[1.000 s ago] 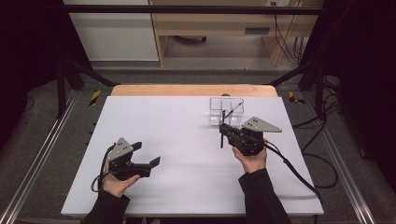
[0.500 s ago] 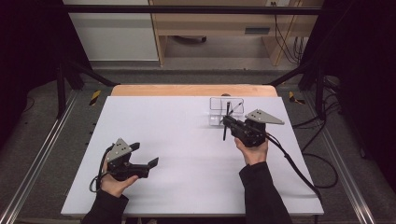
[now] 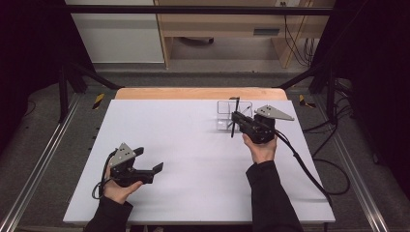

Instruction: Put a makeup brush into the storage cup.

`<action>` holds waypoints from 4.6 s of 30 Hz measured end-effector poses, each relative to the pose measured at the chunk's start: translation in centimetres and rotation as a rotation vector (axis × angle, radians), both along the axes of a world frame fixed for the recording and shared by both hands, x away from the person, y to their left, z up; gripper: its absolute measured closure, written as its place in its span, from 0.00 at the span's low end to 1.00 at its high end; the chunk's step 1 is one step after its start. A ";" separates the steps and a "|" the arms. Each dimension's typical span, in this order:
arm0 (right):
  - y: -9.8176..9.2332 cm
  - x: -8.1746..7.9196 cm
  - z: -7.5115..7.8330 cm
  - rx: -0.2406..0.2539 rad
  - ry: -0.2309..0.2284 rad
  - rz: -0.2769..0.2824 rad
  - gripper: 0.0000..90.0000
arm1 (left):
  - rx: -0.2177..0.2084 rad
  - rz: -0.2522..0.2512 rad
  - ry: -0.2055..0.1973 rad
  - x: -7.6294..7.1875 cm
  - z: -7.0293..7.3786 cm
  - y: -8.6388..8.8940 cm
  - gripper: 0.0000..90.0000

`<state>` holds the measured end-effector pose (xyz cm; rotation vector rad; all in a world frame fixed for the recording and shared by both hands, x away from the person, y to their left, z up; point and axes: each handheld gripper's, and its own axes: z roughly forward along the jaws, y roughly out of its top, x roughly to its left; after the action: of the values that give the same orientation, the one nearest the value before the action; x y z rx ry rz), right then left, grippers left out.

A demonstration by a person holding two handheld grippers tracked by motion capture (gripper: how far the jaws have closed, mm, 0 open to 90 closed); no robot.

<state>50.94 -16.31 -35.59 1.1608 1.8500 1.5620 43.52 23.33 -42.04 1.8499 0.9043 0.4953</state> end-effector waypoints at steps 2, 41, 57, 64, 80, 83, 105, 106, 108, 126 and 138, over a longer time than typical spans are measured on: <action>0.0 0.2 0.2 -0.003 -0.005 -0.006 0.94 | 0.000 0.001 0.000 0.0 0.0 0.0 0.07; -0.3 4.6 1.5 0.018 -0.020 -0.108 0.94 | 0.005 0.015 -0.002 0.1 -0.2 0.7 0.07; -0.2 6.5 1.2 0.035 -0.033 -0.154 0.94 | -0.001 0.017 -0.005 0.1 -0.1 1.0 0.07; -0.2 7.5 0.9 0.036 -0.036 -0.180 0.94 | -0.009 0.021 -0.005 0.2 -0.1 1.2 0.07; 0.3 9.3 -0.1 0.031 -0.038 -0.227 0.94 | -0.006 0.018 -0.007 0.2 -0.1 1.2 0.07; 0.4 9.6 -0.4 0.029 -0.038 -0.236 0.94 | -0.003 0.016 -0.008 0.2 -0.1 1.2 0.07; 1.2 10.1 -2.5 0.000 -0.020 -0.258 0.94 | 0.001 0.016 -0.010 0.2 -0.1 1.2 0.07; 1.3 10.1 -2.6 0.001 -0.018 -0.260 0.94 | 0.001 0.016 -0.010 0.2 -0.1 1.2 0.07; 1.3 10.1 -2.8 -0.001 -0.019 -0.259 0.94 | 0.002 0.017 -0.010 0.2 -0.1 1.2 0.07; 1.7 9.9 -4.5 -0.024 0.012 -0.265 0.94 | 0.004 0.015 -0.010 0.2 -0.2 1.1 0.07; 2.0 9.7 -5.5 -0.049 0.026 -0.266 0.93 | 0.007 0.013 -0.010 0.2 -0.2 1.0 0.07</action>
<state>60.69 -14.29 -41.05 1.3483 1.6601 1.3521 43.73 24.30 -42.28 1.8473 0.9100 0.5161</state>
